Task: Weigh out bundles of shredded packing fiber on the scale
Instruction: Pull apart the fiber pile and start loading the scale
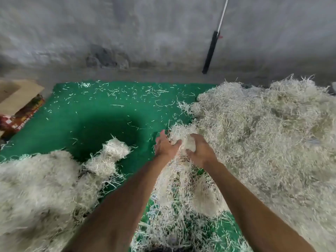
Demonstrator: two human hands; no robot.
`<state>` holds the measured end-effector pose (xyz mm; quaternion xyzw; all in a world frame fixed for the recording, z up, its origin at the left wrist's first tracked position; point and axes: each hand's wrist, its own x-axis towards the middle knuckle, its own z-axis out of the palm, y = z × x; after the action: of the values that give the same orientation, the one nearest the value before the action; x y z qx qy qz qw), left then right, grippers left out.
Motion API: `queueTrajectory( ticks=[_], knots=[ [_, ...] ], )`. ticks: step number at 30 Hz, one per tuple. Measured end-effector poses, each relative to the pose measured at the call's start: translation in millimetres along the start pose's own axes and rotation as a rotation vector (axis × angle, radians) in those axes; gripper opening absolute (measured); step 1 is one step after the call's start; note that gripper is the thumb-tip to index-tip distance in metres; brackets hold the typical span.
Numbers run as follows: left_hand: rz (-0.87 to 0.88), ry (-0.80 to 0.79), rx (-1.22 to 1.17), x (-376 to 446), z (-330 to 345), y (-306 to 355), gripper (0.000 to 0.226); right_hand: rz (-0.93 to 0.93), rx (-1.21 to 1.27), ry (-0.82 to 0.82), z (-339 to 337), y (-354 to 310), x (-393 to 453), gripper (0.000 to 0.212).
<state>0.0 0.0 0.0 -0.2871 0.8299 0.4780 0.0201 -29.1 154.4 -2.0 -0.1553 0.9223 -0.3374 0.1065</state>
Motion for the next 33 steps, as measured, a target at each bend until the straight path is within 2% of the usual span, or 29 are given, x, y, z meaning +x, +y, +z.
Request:
queueTrajectory(
  ticks=[3, 5, 6, 8, 10, 12, 14, 16, 18, 20, 22, 24, 25, 27, 28, 30, 33],
  knots=[
    [-0.185, -0.049, -0.129, 34.7, 11.5, -4.8, 0.107, 0.088, -0.049, -0.073, 18.4, 16.5, 24.6, 0.089],
    [-0.222, -0.202, -0.123, 50.9, 20.0, -13.1, 0.112, 0.18, 0.066, -0.184, 36.4, 23.2, 27.4, 0.095],
    [-0.239, -0.264, -0.125, 53.6, 26.2, -15.2, 0.117, 0.179, 0.11, -0.206, 44.8, 25.6, 26.4, 0.089],
    [-0.316, -0.296, -0.173, 57.5, 36.3, -20.9, 0.124, 0.1, 0.14, -0.238, 55.8, 24.0, 21.0, 0.064],
    [-0.367, -0.237, -0.23, 56.0, 36.9, -27.3, 0.111, 0.014, 0.2, -0.237, 63.4, 15.8, 10.3, 0.049],
    [-0.356, -0.158, -0.308, 48.6, 23.1, -30.3, 0.09, 0.004, 0.409, -0.151, 61.9, 3.3, -4.5, 0.038],
    [-0.323, -0.065, -0.427, 33.0, -6.9, -26.0, 0.067, 0.027, 0.642, 0.064, 51.9, -13.1, -21.6, 0.025],
    [-0.279, -0.056, -0.539, 11.2, -41.3, -21.7, 0.053, 0.048, 0.624, 0.264, 39.2, -32.3, -38.6, 0.014],
    [-0.231, -0.107, -0.582, -19.4, -71.2, -18.3, 0.056, 0.045, 0.381, 0.333, 29.1, -54.2, -55.3, 0.038],
    [-0.146, -0.116, -0.62, -58.3, -97.5, -10.4, 0.042, 0.043, 0.343, 0.342, 22.4, -78.5, -77.6, 0.054],
    [-0.141, -0.163, -0.754, -98.8, -119.1, -2.9, 0.03, 0.087, 0.494, 0.285, 16.7, -102.6, -103.6, 0.066],
    [-0.094, -0.135, -0.671, -136.1, -137.3, -6.1, 0.023, 0.186, 0.761, 0.193, 8.8, -127.7, -130.1, 0.071],
    [-0.012, -0.141, -0.628, -150.9, -145.5, -11.1, 0.037, 0.225, 0.881, 0.147, 2.5, -140.3, -141.6, 0.076],
    [0.206, -0.114, -0.369, -176.4, -154.8, -24.2, 0.095, 0.23, 1.042, 0.046, -12.6, -162.5, -163.3, 0.095],
    [0.215, -0.139, -0.378, -191.7, -161.1, -22.8, 0.11, 0.198, 1.096, -0.007, -19.2, -171.3, -173.7, 0.104],
    [0.275, -0.164, -0.384, -216.5, -171.6, -21.6, 0.114, 0.143, 1.166, -0.049, -26.0, -181.8, -194.5, 0.108],
    [0.275, -0.084, -0.313, -249.4, -183.5, -18.3, 0.109, 0.06, 1.145, -0.098, -22.3, -190.4, -230.0, 0.095]
  ],
)
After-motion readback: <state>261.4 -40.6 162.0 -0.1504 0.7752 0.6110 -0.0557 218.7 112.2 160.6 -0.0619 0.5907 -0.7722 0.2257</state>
